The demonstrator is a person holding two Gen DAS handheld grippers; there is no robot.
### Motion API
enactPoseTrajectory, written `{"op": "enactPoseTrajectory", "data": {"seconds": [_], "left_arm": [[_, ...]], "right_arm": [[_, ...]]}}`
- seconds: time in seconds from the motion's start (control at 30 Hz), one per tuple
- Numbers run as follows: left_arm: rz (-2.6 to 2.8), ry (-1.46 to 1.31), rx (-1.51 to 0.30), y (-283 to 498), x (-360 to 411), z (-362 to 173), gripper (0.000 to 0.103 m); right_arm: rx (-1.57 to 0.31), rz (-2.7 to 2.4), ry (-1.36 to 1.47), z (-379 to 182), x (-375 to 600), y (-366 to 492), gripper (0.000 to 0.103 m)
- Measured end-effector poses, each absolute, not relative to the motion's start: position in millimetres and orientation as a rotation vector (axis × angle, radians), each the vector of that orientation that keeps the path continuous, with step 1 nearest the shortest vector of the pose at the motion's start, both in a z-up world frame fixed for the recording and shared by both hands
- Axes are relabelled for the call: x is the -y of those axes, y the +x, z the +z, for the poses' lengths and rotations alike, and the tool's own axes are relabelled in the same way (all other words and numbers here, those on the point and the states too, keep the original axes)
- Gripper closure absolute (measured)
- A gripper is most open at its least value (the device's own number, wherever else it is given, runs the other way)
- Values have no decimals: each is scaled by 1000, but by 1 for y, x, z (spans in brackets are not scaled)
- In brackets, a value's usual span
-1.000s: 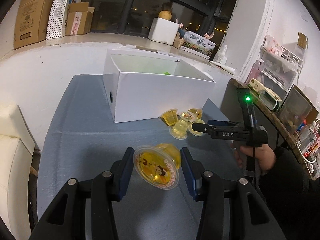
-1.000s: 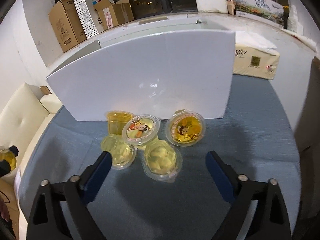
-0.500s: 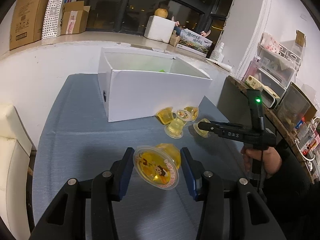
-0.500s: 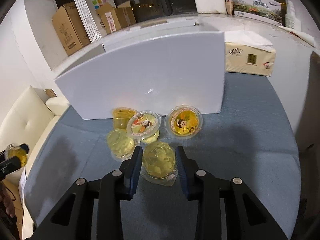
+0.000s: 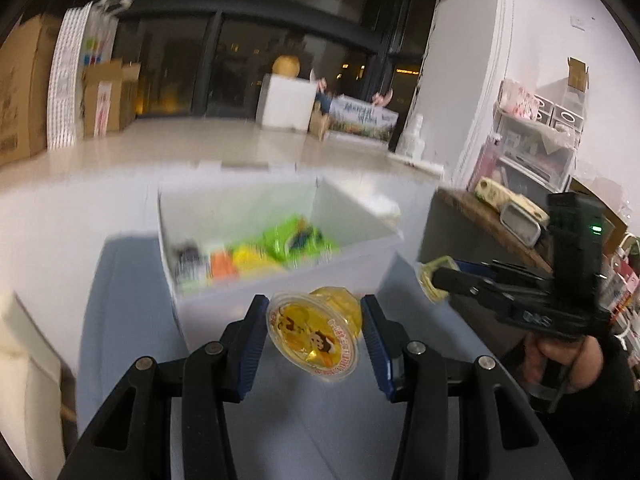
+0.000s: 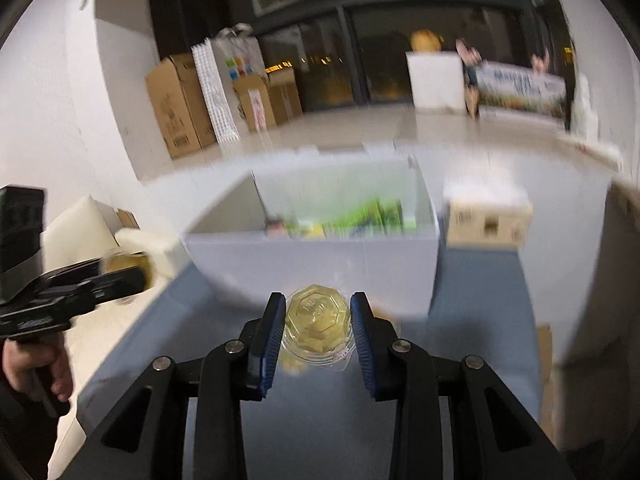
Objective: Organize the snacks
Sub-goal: 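Carry both jelly cups into the white box and open both grippers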
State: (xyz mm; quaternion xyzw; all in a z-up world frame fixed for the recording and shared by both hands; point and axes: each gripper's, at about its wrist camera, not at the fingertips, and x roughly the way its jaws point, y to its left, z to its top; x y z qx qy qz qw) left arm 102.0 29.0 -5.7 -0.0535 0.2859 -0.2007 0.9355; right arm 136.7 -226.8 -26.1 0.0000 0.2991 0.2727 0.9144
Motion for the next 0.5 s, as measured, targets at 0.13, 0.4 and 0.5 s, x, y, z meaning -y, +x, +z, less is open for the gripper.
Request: {"op": "enactPoseTrajectory", "data": {"seconds": [0.13,0.4,0.5], "left_arm": [[-393,-97,-549,148,-31,18,52],[-311,-93,-616,230,-42,7,52],[-292,-77,-653,237,-41,-11,51]], "right_arm": [[-543,578,-33,8,209,160,67],[-593,563,-72,11,177,233,67],[-635,562,-52,-4,175,248,67]]}}
